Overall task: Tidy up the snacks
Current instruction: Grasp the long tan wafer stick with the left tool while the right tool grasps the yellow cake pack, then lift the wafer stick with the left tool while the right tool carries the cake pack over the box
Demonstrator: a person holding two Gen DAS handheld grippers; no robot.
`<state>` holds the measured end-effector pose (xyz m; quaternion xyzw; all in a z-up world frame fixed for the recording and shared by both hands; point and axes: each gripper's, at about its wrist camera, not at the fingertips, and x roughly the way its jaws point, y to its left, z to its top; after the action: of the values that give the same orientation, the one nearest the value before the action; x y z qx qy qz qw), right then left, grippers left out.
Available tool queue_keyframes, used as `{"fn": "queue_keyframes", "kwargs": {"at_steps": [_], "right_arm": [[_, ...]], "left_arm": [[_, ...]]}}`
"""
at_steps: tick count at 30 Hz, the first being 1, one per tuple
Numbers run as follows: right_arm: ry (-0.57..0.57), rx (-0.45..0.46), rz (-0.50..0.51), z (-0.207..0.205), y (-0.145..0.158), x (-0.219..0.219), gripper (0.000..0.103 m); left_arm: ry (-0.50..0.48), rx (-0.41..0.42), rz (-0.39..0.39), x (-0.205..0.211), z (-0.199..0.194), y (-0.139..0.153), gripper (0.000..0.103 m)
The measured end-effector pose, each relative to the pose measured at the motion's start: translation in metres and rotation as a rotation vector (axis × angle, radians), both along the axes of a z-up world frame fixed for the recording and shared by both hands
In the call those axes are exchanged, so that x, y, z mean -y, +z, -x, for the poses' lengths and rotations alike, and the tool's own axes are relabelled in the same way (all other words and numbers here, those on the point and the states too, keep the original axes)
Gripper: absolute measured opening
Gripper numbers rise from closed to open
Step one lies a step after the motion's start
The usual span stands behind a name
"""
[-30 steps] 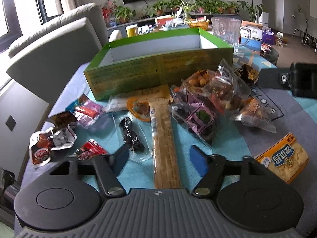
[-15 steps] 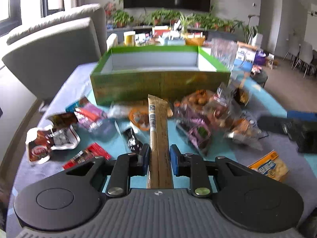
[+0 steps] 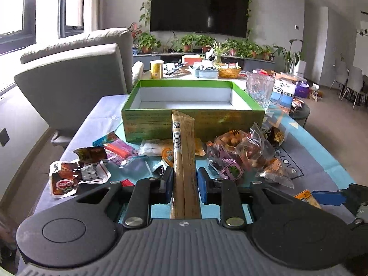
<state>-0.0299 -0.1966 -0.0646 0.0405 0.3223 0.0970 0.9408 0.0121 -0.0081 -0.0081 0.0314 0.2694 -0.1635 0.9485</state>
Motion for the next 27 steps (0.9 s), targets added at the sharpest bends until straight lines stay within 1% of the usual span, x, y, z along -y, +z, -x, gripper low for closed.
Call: {"fn": "queue_keyframes", "kwargs": {"at_steps": [6, 8, 19, 22, 24, 27], "right_arm": [[-0.003, 0.011, 0.138, -0.001, -0.006, -0.015, 0.085], [-0.007, 0.014, 0.163, 0.000, -0.008, -0.016, 0.085], [-0.043, 0.011, 0.126, -0.001, -0.010, -0.010, 0.085], [-0.054, 0.011, 0.100, -0.001, -0.011, -0.005, 0.085], [-0.052, 0.010, 0.080, -0.003, -0.012, -0.003, 0.085], [-0.046, 0.009, 0.079, -0.003, -0.011, -0.003, 0.085]], "left_arm": [[0.003, 0.013, 0.012, -0.003, 0.007, 0.002, 0.021], [0.005, 0.019, 0.014, -0.004, 0.009, 0.003, 0.021], [0.007, 0.033, 0.018, -0.005, 0.011, 0.004, 0.020], [0.005, 0.048, 0.013, -0.004, 0.013, 0.004, 0.020], [-0.002, 0.047, 0.016, -0.003, 0.013, 0.004, 0.020], [-0.002, 0.032, 0.015, -0.003, 0.011, 0.002, 0.020]]}}
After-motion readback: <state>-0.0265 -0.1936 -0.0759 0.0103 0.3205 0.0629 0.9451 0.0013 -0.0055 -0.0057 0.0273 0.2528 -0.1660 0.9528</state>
